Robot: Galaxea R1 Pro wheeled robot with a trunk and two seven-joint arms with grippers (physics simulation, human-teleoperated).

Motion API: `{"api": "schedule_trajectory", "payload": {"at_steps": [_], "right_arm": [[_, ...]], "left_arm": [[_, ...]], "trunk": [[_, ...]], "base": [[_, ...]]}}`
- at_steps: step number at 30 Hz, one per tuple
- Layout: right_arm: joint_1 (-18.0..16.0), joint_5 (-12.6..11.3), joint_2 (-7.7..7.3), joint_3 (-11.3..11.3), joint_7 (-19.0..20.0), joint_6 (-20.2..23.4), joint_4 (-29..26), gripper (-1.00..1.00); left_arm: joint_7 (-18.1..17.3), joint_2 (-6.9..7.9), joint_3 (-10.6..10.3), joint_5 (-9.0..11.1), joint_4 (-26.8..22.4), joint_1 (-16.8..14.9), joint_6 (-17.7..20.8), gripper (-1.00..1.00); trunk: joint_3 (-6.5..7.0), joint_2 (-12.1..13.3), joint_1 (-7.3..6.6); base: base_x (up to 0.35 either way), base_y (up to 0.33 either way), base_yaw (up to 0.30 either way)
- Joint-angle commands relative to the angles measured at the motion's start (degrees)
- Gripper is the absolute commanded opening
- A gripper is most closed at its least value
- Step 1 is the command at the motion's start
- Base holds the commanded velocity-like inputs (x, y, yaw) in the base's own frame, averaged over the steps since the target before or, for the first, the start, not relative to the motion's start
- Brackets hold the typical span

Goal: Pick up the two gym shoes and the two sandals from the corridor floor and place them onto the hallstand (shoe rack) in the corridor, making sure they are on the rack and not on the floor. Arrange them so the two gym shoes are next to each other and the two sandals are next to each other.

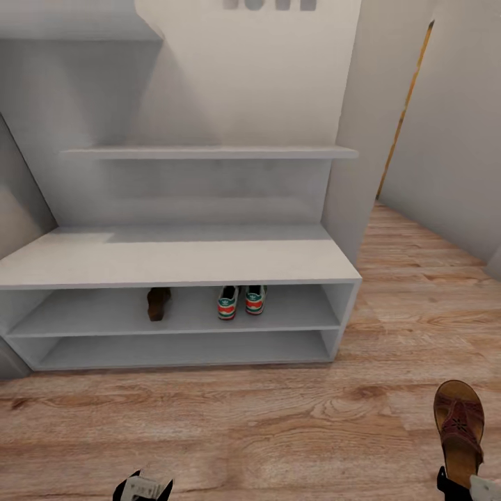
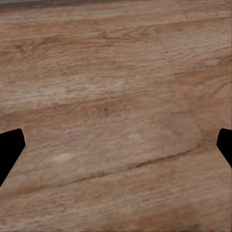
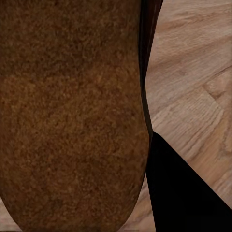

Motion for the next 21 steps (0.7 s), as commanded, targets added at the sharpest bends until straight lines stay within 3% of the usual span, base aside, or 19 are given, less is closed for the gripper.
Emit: {"api": "schedule_trajectory", "payload": {"at_steps": [1, 5, 12, 13, 14, 21], "right_arm": [[0.0, 0.4, 0.04, -0.1, -0.2, -0.1, 0.1, -1.0], [0.0, 0.4, 1.1, -0.1, -0.1, -0.1, 0.1, -1.0], [0.0, 0.5, 2.13, -0.2, -0.1, -0.2, -0.1, -1.0], [0.0, 0.5, 2.21, -0.2, -0.1, -0.2, -0.1, -1.0], [0.0, 0.5, 2.34, -0.2, -0.2, -0.1, 0.1, -1.0], [0.0, 0.5, 2.35, -0.2, -0.3, -0.1, 0.2, -1.0]], "left_arm": [[-0.4, 0.19, 0.5, -0.3, 0.0, 0.1, -0.4, 1.0], [-2.2, 0.99, 0.7, 2.5, 0.1, 0.6, -0.6, 1.0], [-4.5, 1.95, 0.8, 5.5, 0.1, 0.7, -0.4, 1.0], [-4.8, 2.27, 0.8, 6.2, 0.1, 0.7, -0.3, 1.0], [-5.2, 2.85, 0.7, 8.8, 0.1, 0.7, -0.4, 1.0], [-5.3, 2.86, 0.7, 9.1, 0.2, 0.7, -0.6, 1.0]], "trunk": [[-0.04, 0.0, -0.01], [-0.04, 0.0, -0.01], [-0.04, 0.0, -0.01], [-0.04, 0.0, -0.01], [-0.04, 0.0, -0.01], [-0.04, 0.0, -0.01]], "base": [[0.0, 0.0, 0.0], [0.0, 0.0, 0.0], [0.0, 0.0, 0.0], [0.0, 0.007, 0.0], [0.0, 0.268, 0.0], [0.0, 0.291, 0.0]]}}
